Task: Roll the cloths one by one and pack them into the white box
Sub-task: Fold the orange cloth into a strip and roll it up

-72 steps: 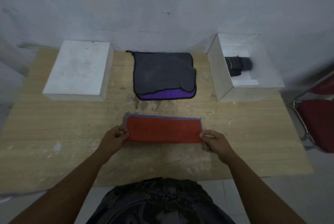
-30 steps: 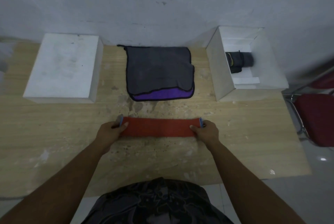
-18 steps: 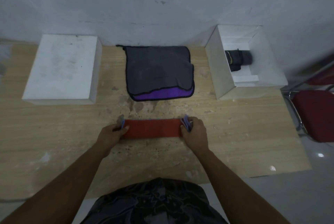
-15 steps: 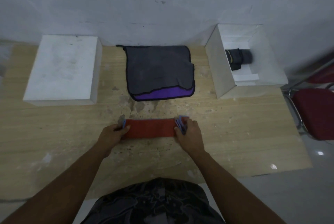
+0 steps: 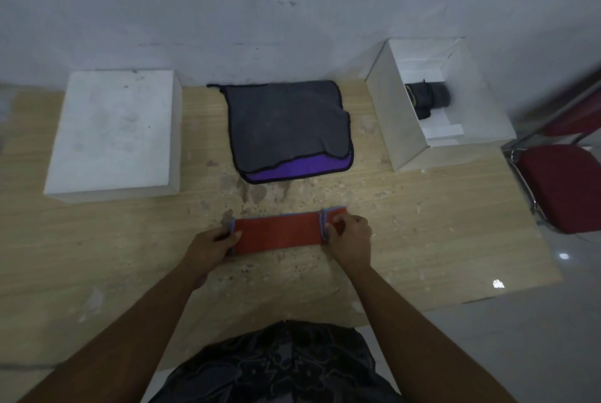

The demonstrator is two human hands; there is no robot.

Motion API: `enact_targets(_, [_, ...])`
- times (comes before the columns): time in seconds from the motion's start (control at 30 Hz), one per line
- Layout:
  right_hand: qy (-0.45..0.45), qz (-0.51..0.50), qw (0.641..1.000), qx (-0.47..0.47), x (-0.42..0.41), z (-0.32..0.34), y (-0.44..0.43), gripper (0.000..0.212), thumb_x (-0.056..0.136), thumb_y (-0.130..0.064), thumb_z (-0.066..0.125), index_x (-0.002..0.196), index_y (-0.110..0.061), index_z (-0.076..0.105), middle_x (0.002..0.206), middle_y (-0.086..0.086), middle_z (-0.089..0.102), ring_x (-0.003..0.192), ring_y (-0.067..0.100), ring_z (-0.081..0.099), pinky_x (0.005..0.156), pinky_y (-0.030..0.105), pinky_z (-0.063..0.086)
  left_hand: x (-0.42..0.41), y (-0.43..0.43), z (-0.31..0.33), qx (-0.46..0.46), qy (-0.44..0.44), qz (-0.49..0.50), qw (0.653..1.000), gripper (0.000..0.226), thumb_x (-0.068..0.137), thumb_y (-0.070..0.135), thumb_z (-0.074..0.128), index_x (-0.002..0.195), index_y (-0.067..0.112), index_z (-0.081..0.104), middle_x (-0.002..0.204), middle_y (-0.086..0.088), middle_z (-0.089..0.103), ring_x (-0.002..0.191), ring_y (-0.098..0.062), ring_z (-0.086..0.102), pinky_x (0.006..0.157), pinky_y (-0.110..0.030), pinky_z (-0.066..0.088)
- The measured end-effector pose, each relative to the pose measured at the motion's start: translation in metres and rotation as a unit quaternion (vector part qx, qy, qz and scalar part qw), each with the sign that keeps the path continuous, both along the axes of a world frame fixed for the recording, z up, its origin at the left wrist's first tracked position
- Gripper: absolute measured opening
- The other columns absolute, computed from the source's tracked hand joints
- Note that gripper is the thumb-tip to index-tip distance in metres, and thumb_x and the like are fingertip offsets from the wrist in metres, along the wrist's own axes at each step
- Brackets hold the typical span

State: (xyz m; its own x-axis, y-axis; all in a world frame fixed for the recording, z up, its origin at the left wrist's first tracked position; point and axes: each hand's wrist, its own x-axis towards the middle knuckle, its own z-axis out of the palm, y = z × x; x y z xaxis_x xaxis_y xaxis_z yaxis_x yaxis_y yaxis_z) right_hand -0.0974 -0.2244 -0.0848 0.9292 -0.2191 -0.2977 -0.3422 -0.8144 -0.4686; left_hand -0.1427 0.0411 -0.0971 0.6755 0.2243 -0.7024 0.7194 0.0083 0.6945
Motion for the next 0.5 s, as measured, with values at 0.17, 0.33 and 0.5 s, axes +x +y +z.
enact_targets(0.17, [0.017, -0.028, 0.999, 0.024, 0.008, 0.009, 0.007, 0.056, 0.073, -0.025, 0.075, 0.116, -0.011, 0.041, 0.114, 0.017, 0.057, 0.108, 0.036, 0.054, 0.083, 0.044, 0.049, 0.000, 0.003, 0.002, -0.013, -0.004, -0.012, 1.000, 0.031, 0.087, 0.019, 0.068, 0.114, 0.004, 0.067, 0.100, -0.011, 0.069, 0.090, -0.025, 0.066, 0.085, -0.039, 0.055])
enact_targets(0.33, [0.009, 0.015, 0.999, 0.042, 0.009, 0.015, 0.020, 0.053, 0.080, -0.013, 0.067, 0.125, -0.006, 0.039, 0.120, 0.018, 0.052, 0.105, 0.035, 0.056, 0.078, 0.041, 0.049, -0.003, 0.003, 0.003, -0.031, -0.003, -0.011, 0.999, 0.031, 0.087, 0.017, 0.067, 0.116, 0.005, 0.065, 0.090, -0.001, 0.068, 0.084, -0.019, 0.063, 0.076, -0.031, 0.056])
enact_targets(0.5, [-0.031, 0.112, 0.992, -0.044, 0.001, 0.015, 0.046, 0.049, 0.085, -0.009, 0.054, 0.131, -0.007, 0.036, 0.119, 0.017, 0.050, 0.107, 0.035, 0.050, 0.078, 0.044, 0.047, -0.003, 0.005, 0.006, -0.059, 0.003, -0.021, 0.998, 0.034, 0.087, 0.017, 0.067, 0.120, 0.006, 0.063, 0.101, -0.006, 0.069, 0.089, -0.020, 0.064, 0.073, -0.028, 0.056])
